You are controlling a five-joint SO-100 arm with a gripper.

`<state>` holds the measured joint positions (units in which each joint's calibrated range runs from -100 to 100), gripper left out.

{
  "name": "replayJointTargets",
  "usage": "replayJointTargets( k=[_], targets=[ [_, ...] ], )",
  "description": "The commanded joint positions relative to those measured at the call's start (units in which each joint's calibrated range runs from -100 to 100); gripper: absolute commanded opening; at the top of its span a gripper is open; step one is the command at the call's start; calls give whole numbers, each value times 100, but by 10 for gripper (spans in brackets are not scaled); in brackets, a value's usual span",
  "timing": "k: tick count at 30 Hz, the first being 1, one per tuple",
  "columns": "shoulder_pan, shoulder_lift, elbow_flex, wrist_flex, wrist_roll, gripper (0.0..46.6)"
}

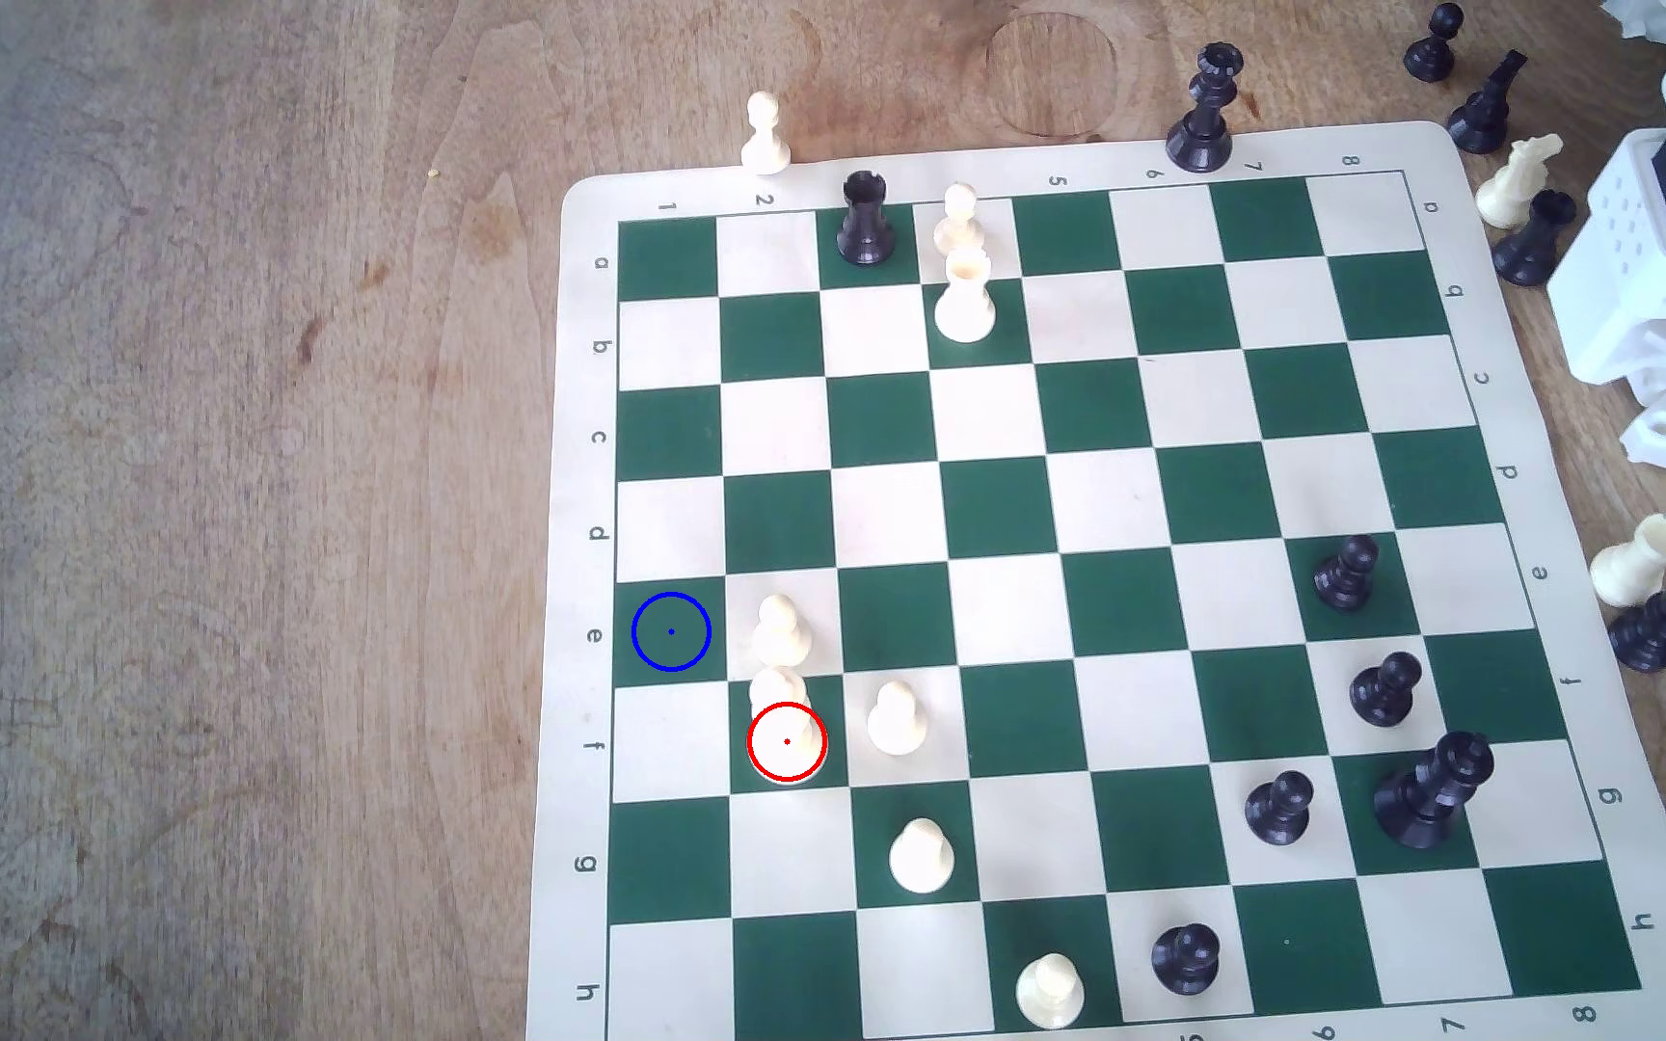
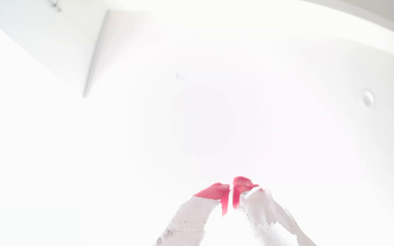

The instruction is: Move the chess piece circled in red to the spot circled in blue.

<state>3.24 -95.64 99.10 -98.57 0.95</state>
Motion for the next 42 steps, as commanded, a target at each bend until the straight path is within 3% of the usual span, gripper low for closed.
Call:
replayJointTargets(
  k=[1, 21, 26, 28, 32, 34, 35, 38, 39, 42],
  targets=[
    [-31, -20, 90, -119, 15, 2],
    [-31, -20, 90, -119, 10, 2],
    [-23, -20, 90, 315, 5, 45],
    [-47, -20, 90, 626, 5, 4],
    [-360, -20, 90, 1601, 29, 2],
    [-587, -11, 81, 2207, 195, 2],
    [-680, -3, 81, 2944, 322, 2],
    [-735, -3, 81, 4165, 361, 2],
    [-907, -3, 63, 5303, 542, 4],
    [-1150, -3, -191, 6785, 518, 4]
  ],
)
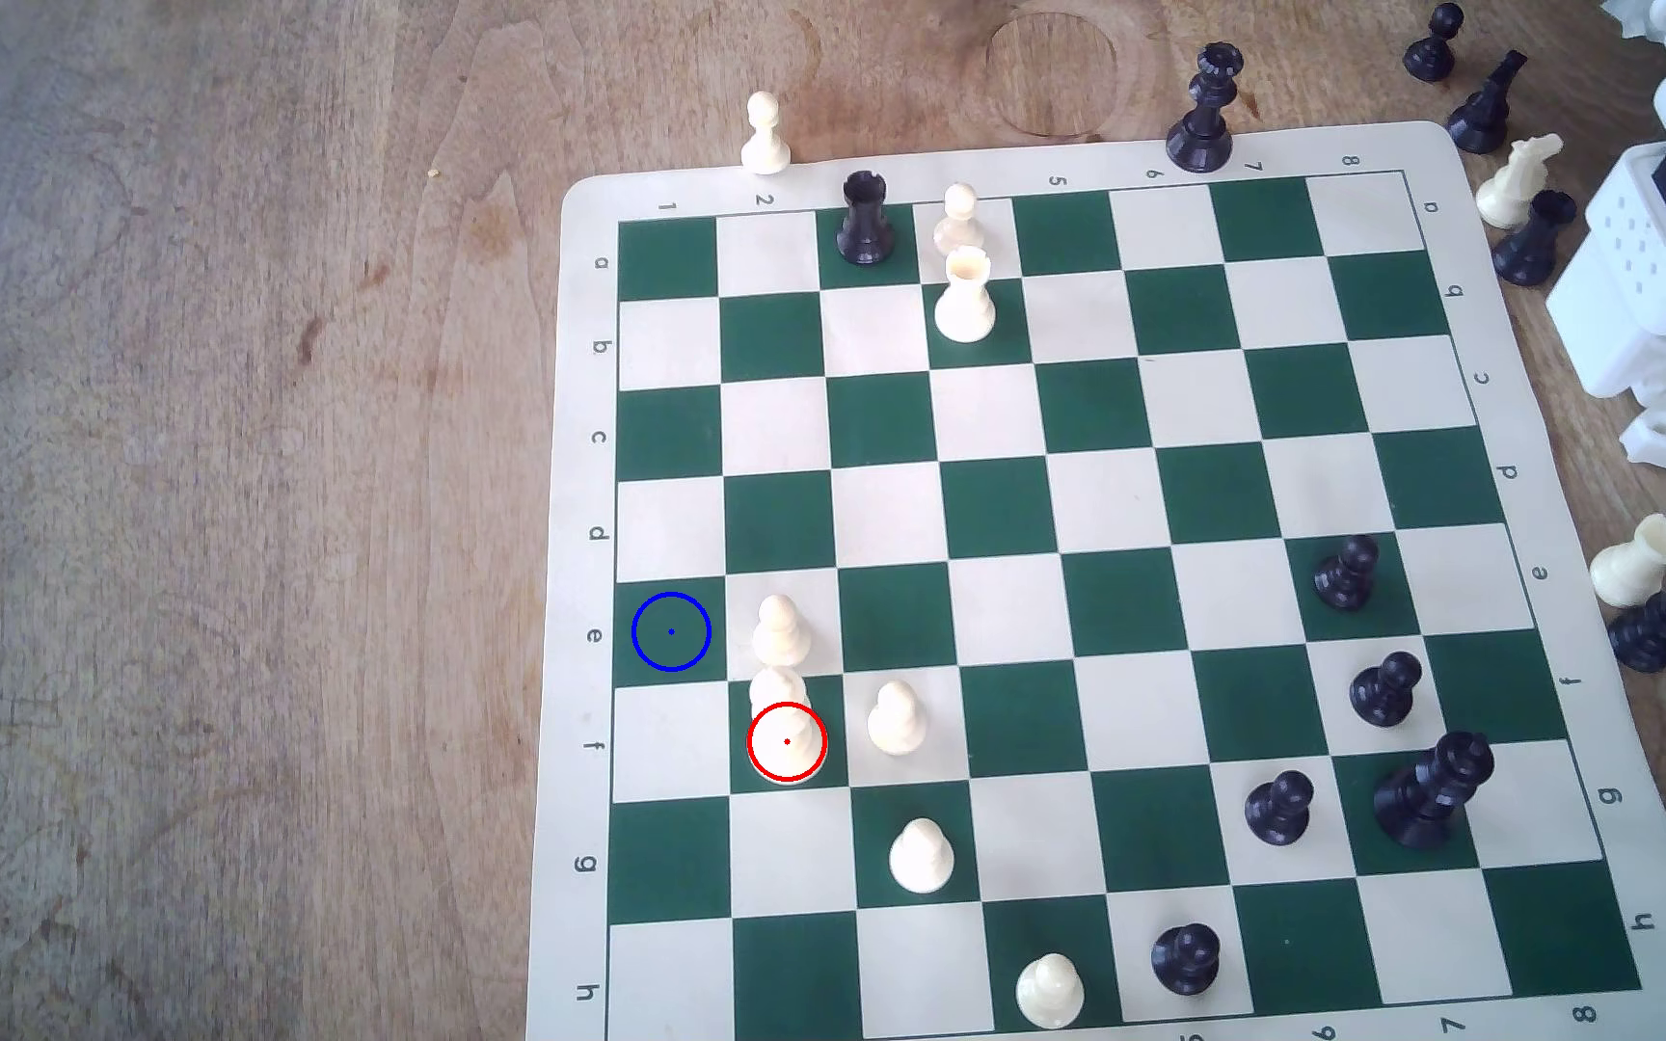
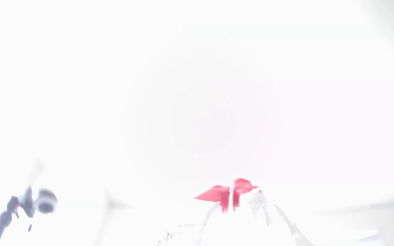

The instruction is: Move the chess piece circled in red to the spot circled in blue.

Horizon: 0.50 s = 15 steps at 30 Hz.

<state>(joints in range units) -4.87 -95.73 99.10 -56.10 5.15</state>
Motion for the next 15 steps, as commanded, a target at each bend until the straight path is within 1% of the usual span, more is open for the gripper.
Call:
replayJointTargets(
  k=[1, 2, 5, 6, 9, 10, 11, 13, 14, 15],
  targets=[
    [-471, 6, -354, 3038, 112, 3],
    [-737, 6, -825, 4103, 137, 3],
    [-1183, 337, -1424, 4864, 137, 3],
    [-1347, 685, -1850, 5216, 107, 3],
    [-1387, 1389, -2503, 5560, 20, 3],
    [-1387, 1814, -2901, 5823, -78, 3],
    [-1394, 2018, -3128, 6027, -122, 3],
    [-1433, 2442, -3545, 6412, -166, 3],
    [-1441, 2646, -3763, 6584, -220, 4],
    [-1441, 3053, -4270, 7002, -357, 18]
  ],
)
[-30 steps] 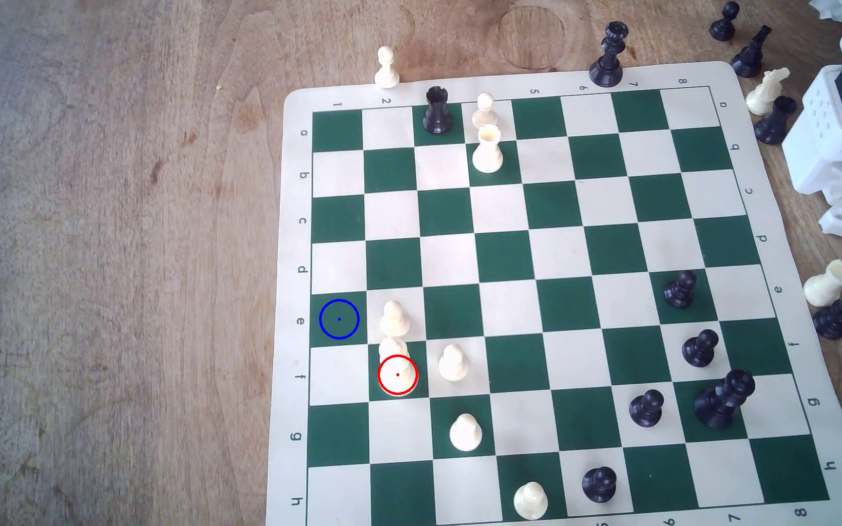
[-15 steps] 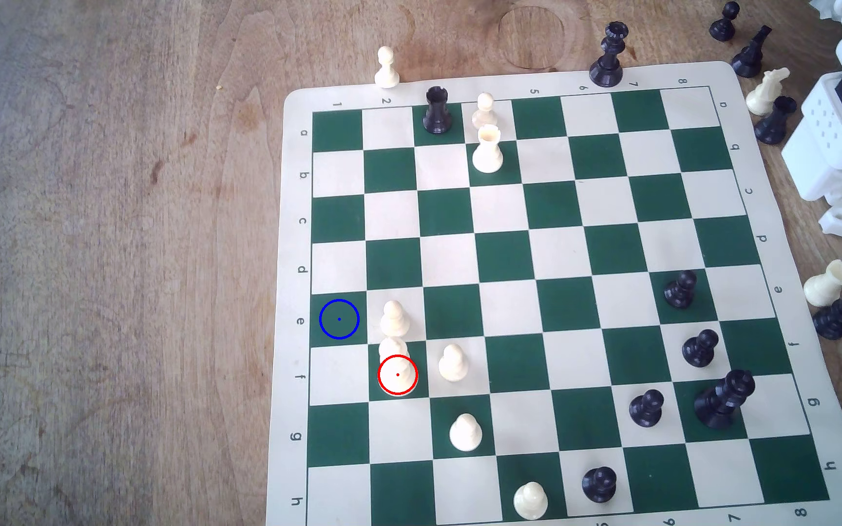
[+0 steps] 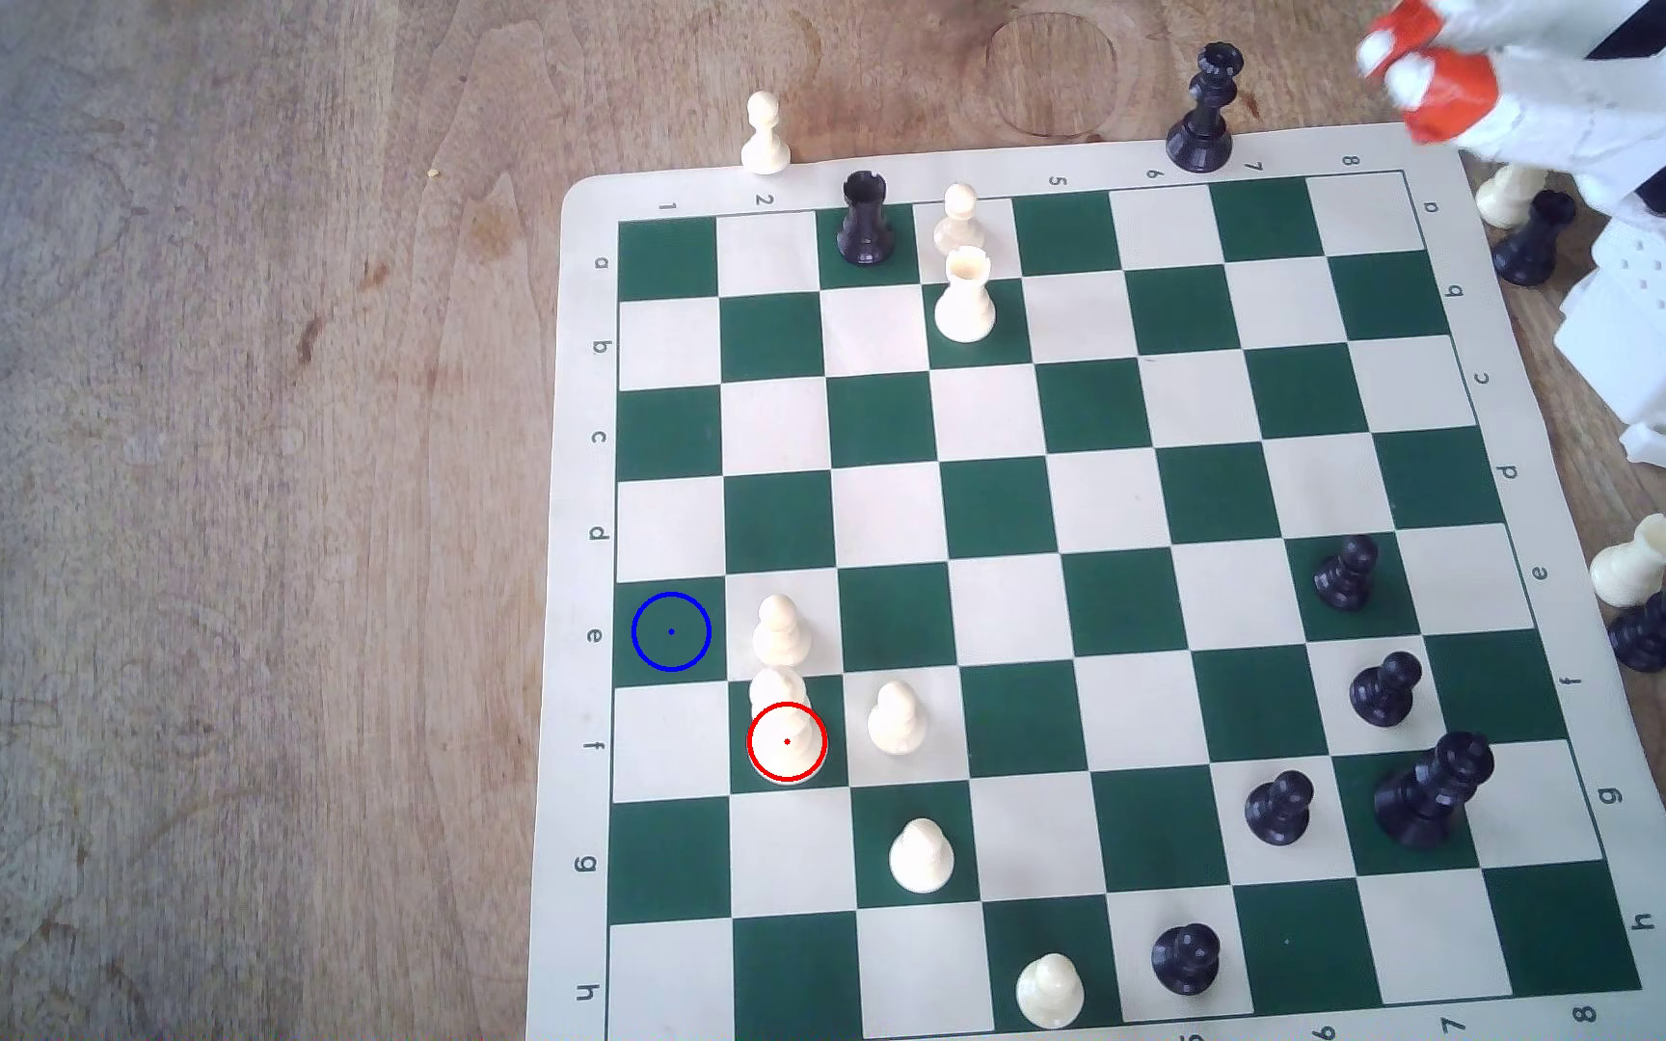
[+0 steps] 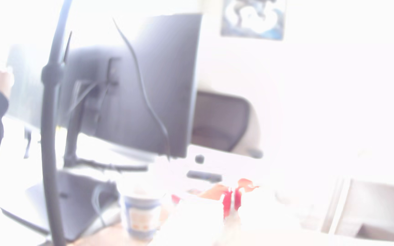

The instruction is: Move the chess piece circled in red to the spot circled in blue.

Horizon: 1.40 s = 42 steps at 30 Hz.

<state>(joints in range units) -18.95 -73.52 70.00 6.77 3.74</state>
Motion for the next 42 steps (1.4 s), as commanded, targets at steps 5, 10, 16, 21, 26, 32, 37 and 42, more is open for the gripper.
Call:
replayJointTargets(
  k=[5, 10, 16, 21, 26, 32, 37, 42],
  targets=[
    [-134, 1809, -2004, 920, -269, 3],
    [-197, 2828, -2956, 1780, -415, 7],
    [-197, 3575, -3718, 2869, -532, 8],
    [-158, 4025, -4280, 2918, -596, 26],
    [-134, 4806, -5068, 2967, -781, 107],
    [-181, 5655, -5612, 2967, -894, 154],
    [-158, 6359, -5903, 2869, -933, 160],
    [-95, 6936, -5903, 2705, -933, 174]
  ],
)
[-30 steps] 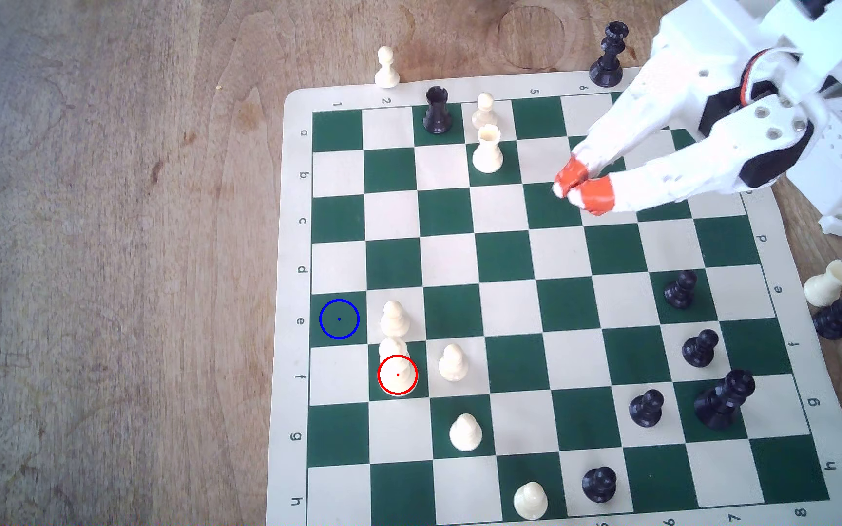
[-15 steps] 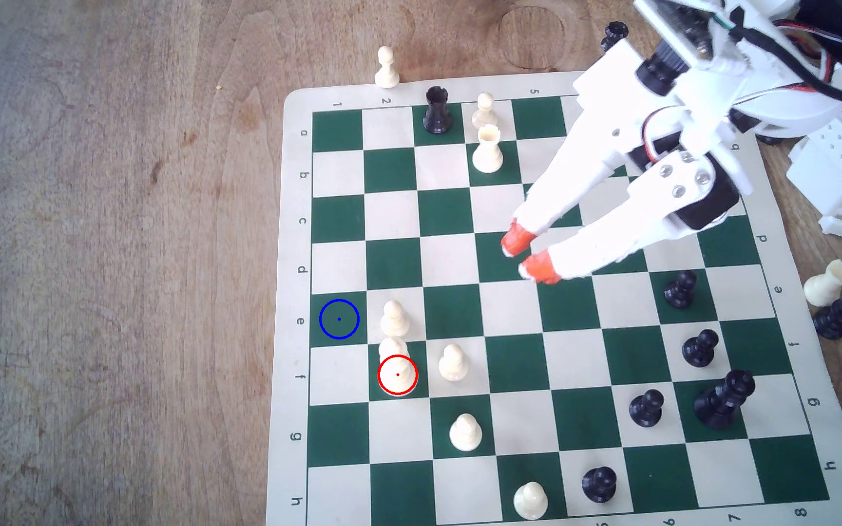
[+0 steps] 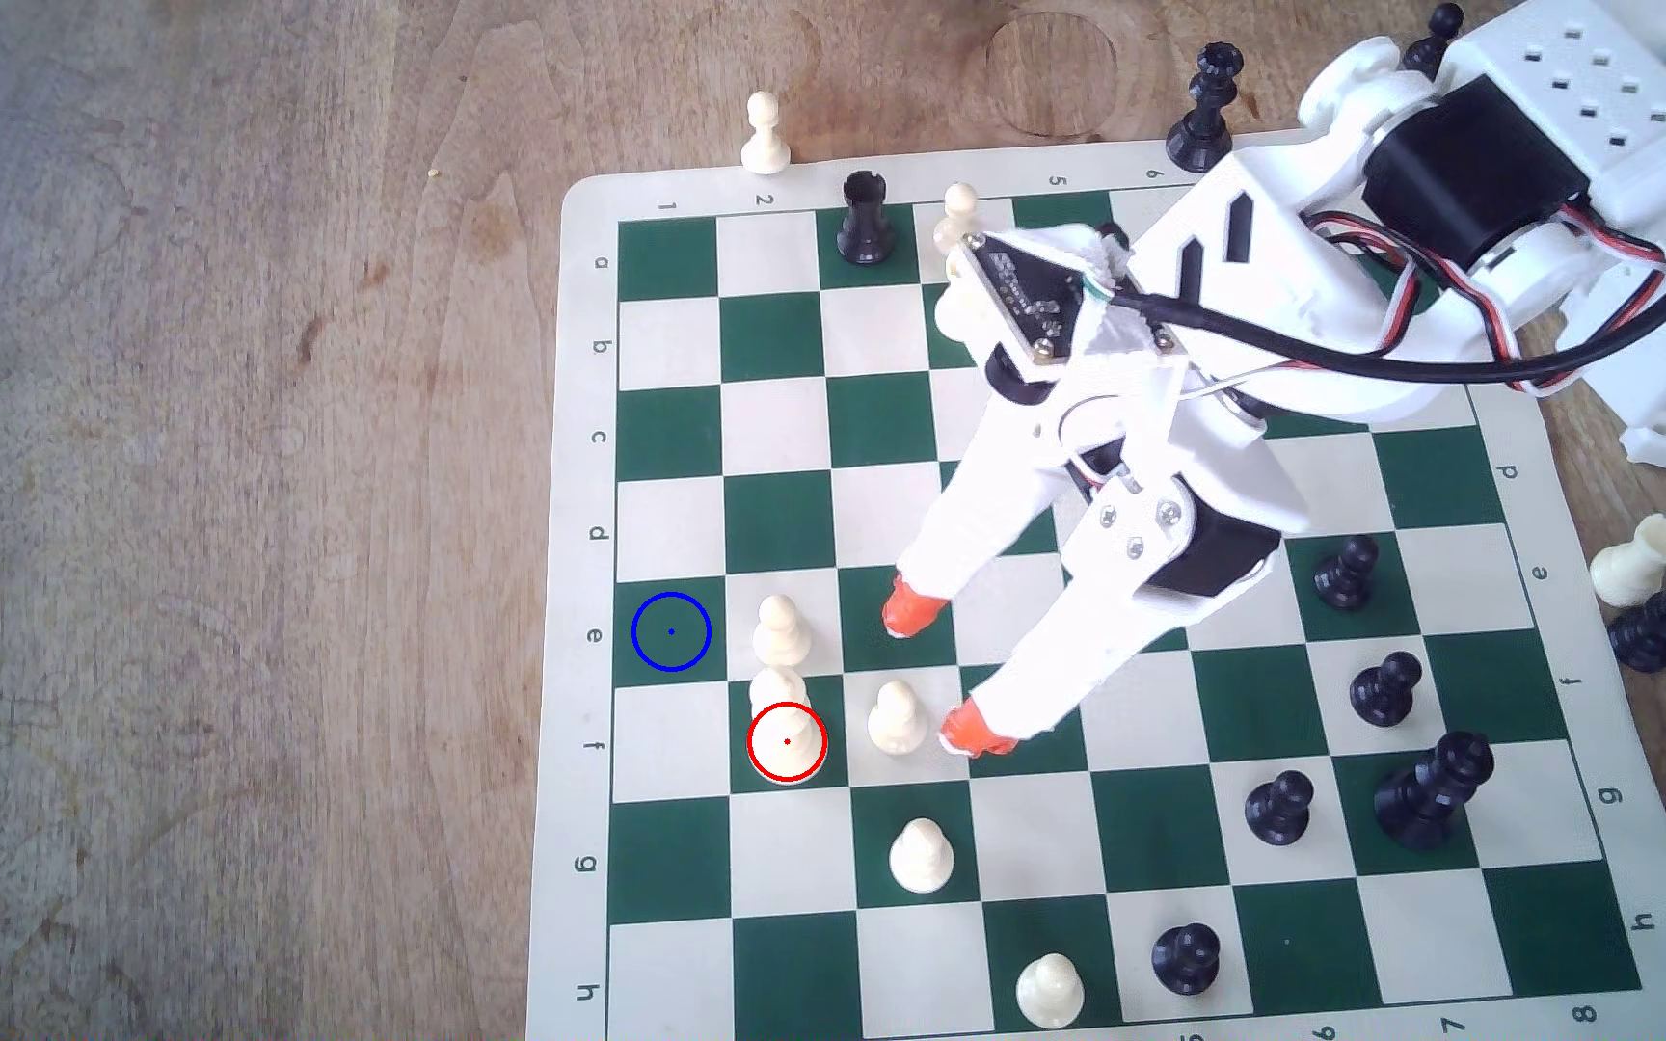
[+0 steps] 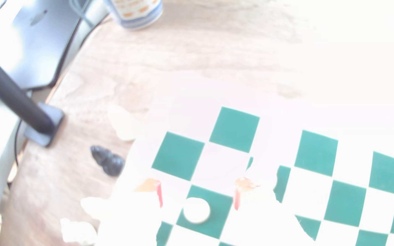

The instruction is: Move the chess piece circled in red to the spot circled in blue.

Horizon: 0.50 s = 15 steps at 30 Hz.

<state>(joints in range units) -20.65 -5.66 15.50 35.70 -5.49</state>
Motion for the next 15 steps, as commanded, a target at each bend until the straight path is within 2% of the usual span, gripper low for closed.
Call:
replayJointTargets(
  k=[1, 15],
  targets=[
    [90, 209, -453, -220, -10, 176],
    [387, 1219, -888, -670, -15, 192]
  ],
)
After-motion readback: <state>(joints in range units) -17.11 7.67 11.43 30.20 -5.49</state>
